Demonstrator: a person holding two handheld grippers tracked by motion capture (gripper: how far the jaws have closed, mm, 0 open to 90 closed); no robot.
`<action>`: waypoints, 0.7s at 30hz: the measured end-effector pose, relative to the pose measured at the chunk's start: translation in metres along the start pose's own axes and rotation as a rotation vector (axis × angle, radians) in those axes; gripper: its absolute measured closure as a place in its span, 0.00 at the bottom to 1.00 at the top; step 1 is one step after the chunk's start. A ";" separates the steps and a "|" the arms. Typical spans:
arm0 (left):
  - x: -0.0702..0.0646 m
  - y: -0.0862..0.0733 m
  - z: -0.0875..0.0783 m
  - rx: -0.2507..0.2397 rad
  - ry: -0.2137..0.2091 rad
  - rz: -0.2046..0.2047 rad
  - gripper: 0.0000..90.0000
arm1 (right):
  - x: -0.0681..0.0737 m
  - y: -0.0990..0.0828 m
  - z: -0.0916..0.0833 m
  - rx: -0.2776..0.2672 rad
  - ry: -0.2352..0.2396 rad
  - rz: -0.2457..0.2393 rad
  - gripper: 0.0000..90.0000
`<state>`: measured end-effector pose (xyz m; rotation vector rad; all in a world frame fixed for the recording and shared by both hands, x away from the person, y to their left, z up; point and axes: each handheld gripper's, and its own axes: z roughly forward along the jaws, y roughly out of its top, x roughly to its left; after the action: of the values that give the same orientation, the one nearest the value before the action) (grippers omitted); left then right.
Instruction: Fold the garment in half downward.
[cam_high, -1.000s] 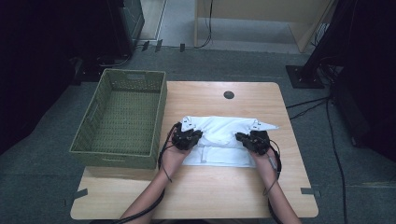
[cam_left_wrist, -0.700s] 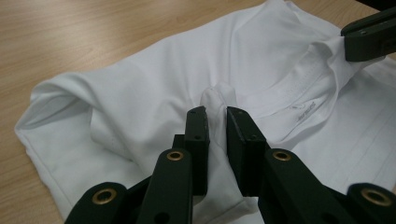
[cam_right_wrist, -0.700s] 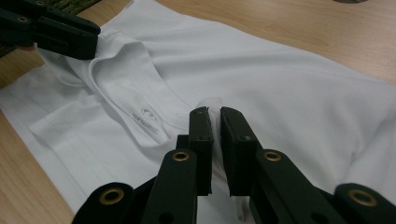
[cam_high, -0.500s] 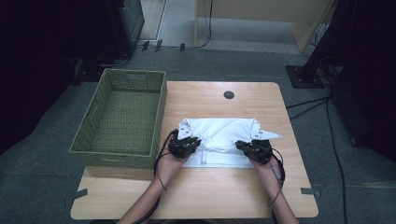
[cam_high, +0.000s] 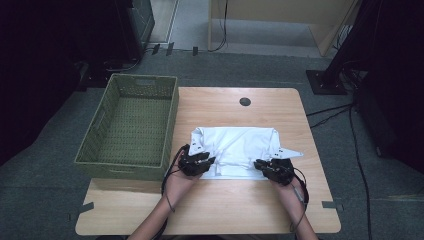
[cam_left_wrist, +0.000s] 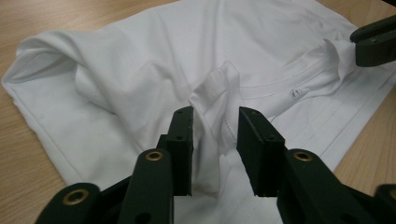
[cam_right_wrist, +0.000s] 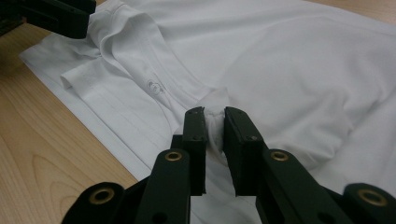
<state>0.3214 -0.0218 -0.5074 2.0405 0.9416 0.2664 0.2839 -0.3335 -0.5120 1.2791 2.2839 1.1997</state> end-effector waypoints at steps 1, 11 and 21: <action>0.000 0.000 0.000 0.003 0.003 -0.003 0.67 | 0.000 0.000 0.000 0.002 0.003 0.011 0.86; 0.006 -0.001 0.001 0.046 0.036 -0.081 0.43 | -0.002 -0.007 0.001 0.003 -0.012 0.030 0.67; 0.011 -0.003 -0.002 0.050 0.063 -0.095 0.34 | -0.004 -0.018 0.000 0.004 -0.045 0.033 0.58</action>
<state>0.3264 -0.0118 -0.5101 2.0363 1.0900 0.2593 0.2763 -0.3417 -0.5266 1.3370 2.2429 1.1656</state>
